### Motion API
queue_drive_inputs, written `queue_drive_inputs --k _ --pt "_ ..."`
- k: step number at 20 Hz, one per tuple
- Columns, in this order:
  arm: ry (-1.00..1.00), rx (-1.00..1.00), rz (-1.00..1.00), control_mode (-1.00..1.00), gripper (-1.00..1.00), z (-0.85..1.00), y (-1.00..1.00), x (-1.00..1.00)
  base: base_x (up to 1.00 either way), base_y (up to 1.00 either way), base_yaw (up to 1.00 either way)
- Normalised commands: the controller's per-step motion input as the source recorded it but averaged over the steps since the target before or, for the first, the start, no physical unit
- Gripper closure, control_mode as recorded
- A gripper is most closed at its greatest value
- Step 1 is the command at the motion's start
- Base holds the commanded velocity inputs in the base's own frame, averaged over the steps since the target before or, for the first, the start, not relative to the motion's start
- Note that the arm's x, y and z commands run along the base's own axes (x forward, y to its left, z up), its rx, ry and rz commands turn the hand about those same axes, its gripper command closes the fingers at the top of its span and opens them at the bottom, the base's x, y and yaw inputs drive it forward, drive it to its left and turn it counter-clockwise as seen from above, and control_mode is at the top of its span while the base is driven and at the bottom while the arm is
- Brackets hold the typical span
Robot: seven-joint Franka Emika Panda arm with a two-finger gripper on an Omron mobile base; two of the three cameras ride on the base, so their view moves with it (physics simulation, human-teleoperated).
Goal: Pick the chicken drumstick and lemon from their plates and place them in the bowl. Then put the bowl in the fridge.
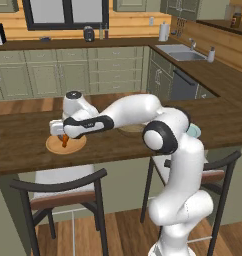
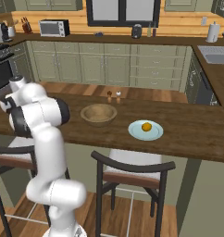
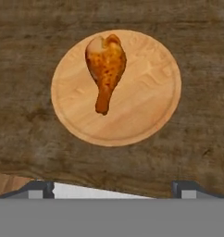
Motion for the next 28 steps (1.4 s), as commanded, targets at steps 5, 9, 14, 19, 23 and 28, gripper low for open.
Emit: queue_drive_inputs --k 5,9,14,19,23,28 --pt "0.02 -0.02 -0.04 -1.0 -1.0 -0.28 0.06 0.3 0.0 0.0 0.0" --pt "0.01 -0.03 -0.04 -1.0 -1.0 -0.33 0.14 0.3 0.0 0.0 0.0" --pt "0.01 0.0 -0.03 -1.0 -1.0 -0.28 0.09 0.27 0.0 0.0 0.0" --pt "0.01 -0.01 -0.03 -1.0 -1.0 -0.23 0.16 0.3 0.0 0.0 0.0" --pt "0.0 -0.01 -0.04 -1.0 -1.0 -0.21 0.14 0.28 0.0 0.0 0.0" --pt "0.0 0.0 -0.02 -1.0 -1.0 -0.28 0.01 0.17 0.0 0.0 0.0"
